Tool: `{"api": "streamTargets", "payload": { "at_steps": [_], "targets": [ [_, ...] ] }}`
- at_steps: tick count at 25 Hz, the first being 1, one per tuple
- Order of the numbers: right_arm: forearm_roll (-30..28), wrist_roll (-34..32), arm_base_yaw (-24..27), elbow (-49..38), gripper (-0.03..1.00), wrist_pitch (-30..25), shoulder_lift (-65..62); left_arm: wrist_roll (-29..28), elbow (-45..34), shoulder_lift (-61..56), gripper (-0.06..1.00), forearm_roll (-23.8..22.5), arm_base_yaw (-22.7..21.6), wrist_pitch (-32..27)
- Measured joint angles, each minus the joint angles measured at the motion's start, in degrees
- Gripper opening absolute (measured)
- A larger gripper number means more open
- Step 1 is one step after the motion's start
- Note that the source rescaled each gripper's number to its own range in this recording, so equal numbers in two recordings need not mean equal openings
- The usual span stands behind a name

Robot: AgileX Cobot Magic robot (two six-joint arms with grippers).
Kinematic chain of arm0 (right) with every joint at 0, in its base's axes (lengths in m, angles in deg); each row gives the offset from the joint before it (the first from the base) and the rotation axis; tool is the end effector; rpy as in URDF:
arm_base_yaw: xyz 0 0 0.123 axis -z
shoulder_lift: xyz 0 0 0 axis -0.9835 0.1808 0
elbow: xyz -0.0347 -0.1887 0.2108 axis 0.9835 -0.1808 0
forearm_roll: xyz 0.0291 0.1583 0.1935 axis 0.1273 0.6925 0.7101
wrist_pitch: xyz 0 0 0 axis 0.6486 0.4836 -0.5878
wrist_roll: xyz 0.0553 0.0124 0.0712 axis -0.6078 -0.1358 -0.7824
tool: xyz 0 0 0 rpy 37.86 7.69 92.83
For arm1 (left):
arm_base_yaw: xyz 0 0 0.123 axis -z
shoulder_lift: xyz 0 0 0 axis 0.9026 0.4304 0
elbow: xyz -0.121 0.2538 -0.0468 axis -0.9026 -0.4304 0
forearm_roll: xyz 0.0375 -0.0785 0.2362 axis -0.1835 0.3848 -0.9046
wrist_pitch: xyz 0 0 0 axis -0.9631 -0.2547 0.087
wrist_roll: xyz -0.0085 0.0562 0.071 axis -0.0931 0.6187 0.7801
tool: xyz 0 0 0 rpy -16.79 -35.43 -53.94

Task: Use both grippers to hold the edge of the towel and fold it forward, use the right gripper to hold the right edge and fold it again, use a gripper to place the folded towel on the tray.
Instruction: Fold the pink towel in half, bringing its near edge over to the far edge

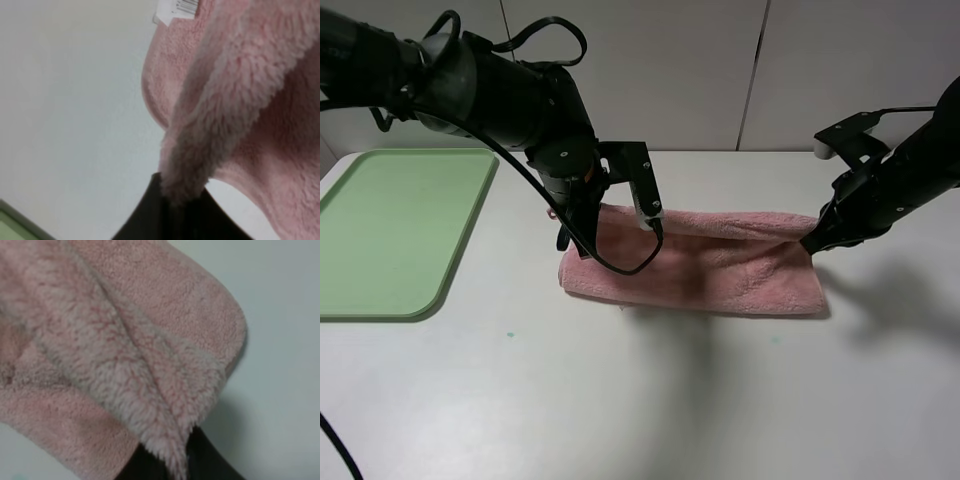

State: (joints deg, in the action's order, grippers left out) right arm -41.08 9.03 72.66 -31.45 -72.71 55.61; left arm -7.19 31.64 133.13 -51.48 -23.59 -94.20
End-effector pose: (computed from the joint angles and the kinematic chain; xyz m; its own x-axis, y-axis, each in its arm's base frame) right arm 0.2939 0.0477 0.1646 -0.7570 -0.5473 -0.3569 -0.5716 0.8194 -0.0441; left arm 0.3318 -0.2479 0.1524 -0.1538 0.9754 -0.1577 0.8170 0.2153 0.5349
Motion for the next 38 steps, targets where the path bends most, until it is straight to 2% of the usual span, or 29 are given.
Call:
{"api": "streamTargets", "payload": {
  "at_steps": [2, 4, 6, 9, 11, 12, 16, 19, 29, 35, 38],
  "targets": [
    [-0.13, 0.00, 0.00, 0.00, 0.02, 0.04, 0.00, 0.00, 0.00, 0.00, 0.14, -0.24, 0.00, -0.07],
    [-0.41, 0.00, 0.02, 0.00, 0.11, 0.49, 0.00, 0.00, 0.00, 0.00, 0.29, -0.57, -0.05, -0.26],
    [-0.63, 0.00, 0.21, 0.00, 0.31, 1.97, 0.00, -0.05, 0.00, 0.00, 0.44, -1.09, -0.28, -0.37],
    [-0.69, -1.01, 0.47, 0.00, 0.76, 5.87, 0.00, -1.32, 0.00, 0.00, 0.60, -2.90, -0.49, -0.32],
    [-0.69, -2.99, 0.47, 0.00, 0.91, 9.23, 0.00, -3.78, 0.00, 0.00, 0.65, -4.85, -0.49, -0.32],
    [-0.69, -4.22, 0.47, 0.00, 0.95, 10.69, 0.00, -5.36, 0.00, 0.00, 0.65, -6.28, -0.49, -0.27],
    [-0.69, -6.52, 0.47, 0.00, 0.99, 14.43, 0.00, -11.13, 0.00, 0.00, 0.67, -12.27, -0.49, -0.27],
    [-0.69, -6.88, 0.47, 0.00, 1.00, 15.12, 0.00, -13.89, 0.00, 0.00, 0.67, -14.68, -0.49, -0.27],
    [-0.69, -7.05, 0.47, 0.00, 1.00, 14.30, -0.07, -15.93, 0.00, -0.91, 0.74, -15.27, -0.49, -2.17],
    [-0.57, -7.10, 0.47, 0.00, 1.00, 10.84, -1.67, -19.89, 0.00, -5.83, 0.90, -15.33, 0.49, -2.73],
    [-0.40, -7.10, 0.47, 0.00, 1.00, 9.07, -2.95, -20.49, 0.00, -7.58, 0.93, -15.26, 1.01, -2.73]
  ]
}}
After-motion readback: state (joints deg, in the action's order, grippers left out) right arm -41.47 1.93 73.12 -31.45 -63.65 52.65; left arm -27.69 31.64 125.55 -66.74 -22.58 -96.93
